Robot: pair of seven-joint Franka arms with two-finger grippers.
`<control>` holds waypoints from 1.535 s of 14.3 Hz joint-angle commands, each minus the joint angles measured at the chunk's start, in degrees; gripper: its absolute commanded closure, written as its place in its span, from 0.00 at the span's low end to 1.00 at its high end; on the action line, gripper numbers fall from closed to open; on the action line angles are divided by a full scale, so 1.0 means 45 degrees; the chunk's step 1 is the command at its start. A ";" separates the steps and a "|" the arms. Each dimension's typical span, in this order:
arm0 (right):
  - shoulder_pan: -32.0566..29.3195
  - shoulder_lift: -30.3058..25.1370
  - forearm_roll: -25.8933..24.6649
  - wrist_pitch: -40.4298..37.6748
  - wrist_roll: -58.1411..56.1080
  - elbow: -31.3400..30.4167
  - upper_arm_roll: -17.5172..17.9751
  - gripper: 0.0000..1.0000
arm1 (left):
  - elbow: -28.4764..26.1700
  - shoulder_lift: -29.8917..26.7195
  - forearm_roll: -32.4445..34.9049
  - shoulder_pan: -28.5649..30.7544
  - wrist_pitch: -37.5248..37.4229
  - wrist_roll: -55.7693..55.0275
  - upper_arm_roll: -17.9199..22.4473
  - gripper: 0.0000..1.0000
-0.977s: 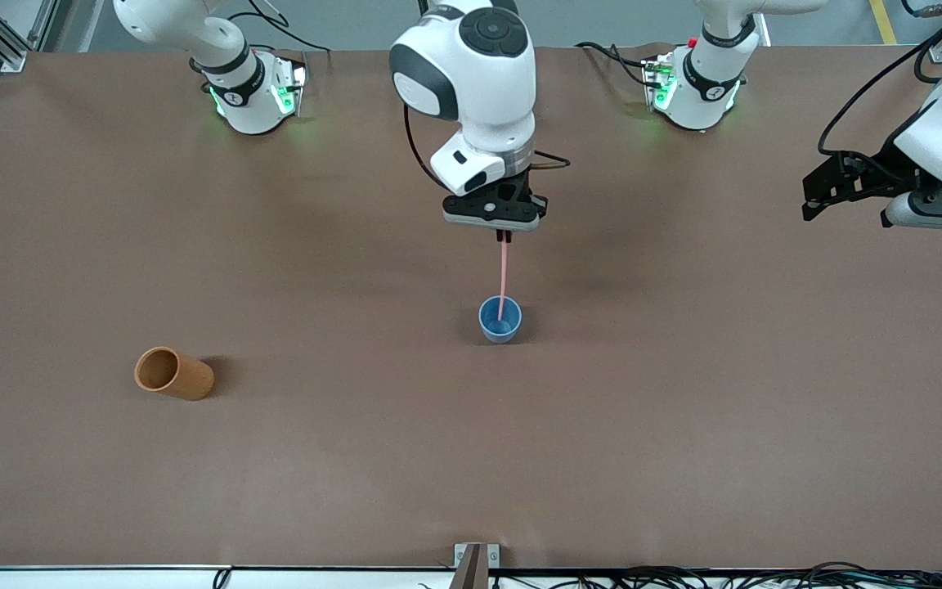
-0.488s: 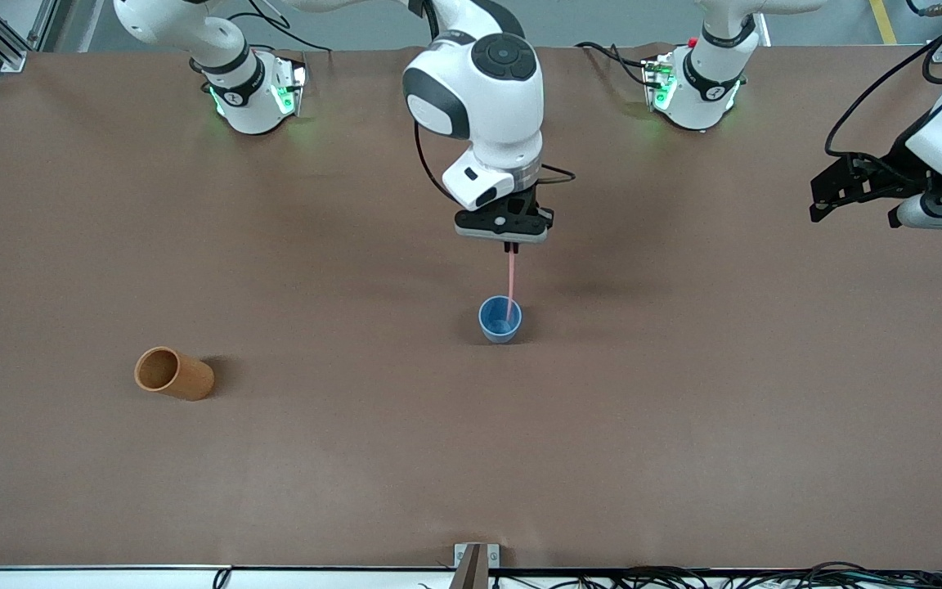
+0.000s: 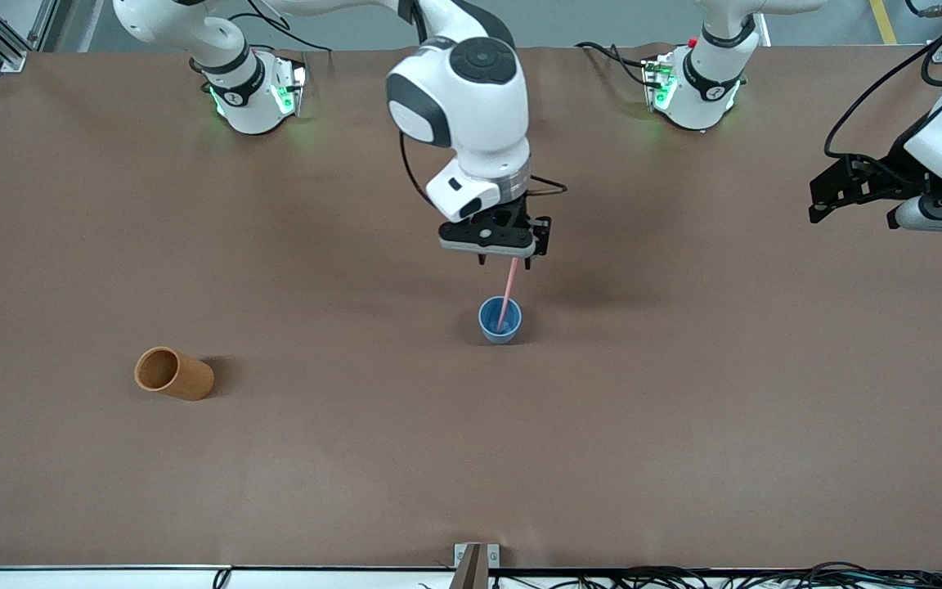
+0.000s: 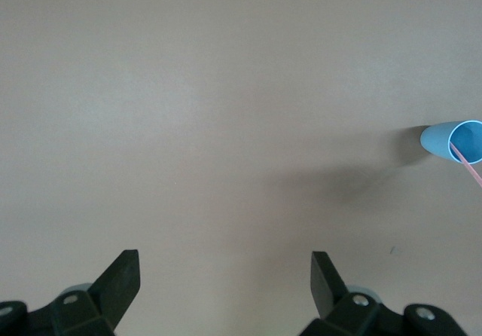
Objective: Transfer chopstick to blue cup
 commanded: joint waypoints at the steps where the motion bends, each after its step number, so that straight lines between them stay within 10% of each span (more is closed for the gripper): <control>1: -0.1271 -0.1827 -0.0085 -0.1432 -0.1011 -0.0521 0.0216 0.00 | 0.0264 0.0098 -0.0191 0.0111 -0.0067 0.0212 -0.0072 0.00; 8: -0.4726 -0.4641 -0.0065 -0.5769 -0.3861 -0.0716 0.0216 0.00 | 0.0245 0.0137 -0.0192 -0.0084 -0.0027 -0.0081 -0.0150 0.00; 22: -1.0026 -0.9528 0.0285 -0.6613 -1.1677 -0.5602 0.0080 0.00 | 0.0264 0.0137 -0.0192 -0.0006 -0.0008 -0.0022 -0.0150 0.00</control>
